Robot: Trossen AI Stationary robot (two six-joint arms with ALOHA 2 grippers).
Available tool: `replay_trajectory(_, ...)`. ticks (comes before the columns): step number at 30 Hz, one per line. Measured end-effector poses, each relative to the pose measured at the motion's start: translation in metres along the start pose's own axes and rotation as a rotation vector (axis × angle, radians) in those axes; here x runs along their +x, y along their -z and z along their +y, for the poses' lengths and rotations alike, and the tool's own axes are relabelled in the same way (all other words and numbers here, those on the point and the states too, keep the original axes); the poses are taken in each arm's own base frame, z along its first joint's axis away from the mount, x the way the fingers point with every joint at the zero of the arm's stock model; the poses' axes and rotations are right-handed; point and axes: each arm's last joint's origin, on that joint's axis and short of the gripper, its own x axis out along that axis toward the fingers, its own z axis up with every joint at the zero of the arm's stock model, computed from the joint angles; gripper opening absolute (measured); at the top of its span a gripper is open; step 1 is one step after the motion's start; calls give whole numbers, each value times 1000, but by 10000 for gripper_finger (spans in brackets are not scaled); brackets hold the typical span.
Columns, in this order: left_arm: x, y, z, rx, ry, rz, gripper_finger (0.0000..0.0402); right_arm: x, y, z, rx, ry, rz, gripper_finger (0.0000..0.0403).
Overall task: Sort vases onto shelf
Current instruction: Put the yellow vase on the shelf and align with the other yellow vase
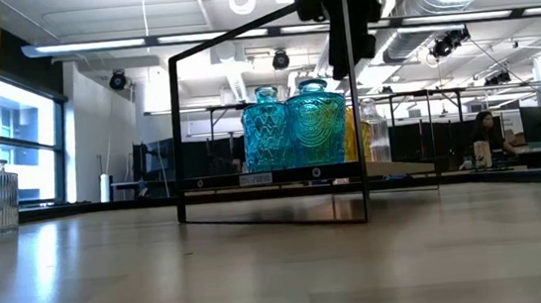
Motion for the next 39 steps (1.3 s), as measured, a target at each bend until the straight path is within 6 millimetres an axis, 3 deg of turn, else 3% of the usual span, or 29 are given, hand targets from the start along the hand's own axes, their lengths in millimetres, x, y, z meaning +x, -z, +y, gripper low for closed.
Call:
replay_trajectory(19,54,42,-29,-44,-85,230,81,5,-5,-10,-74,37,-7,140)
replay_trajectory(26,62,51,-37,2,-144,233,81,5,-6,-10,-41,15,-17,140)
replay_trajectory(39,59,52,-42,21,-136,203,81,4,-10,-14,-47,50,-57,140)
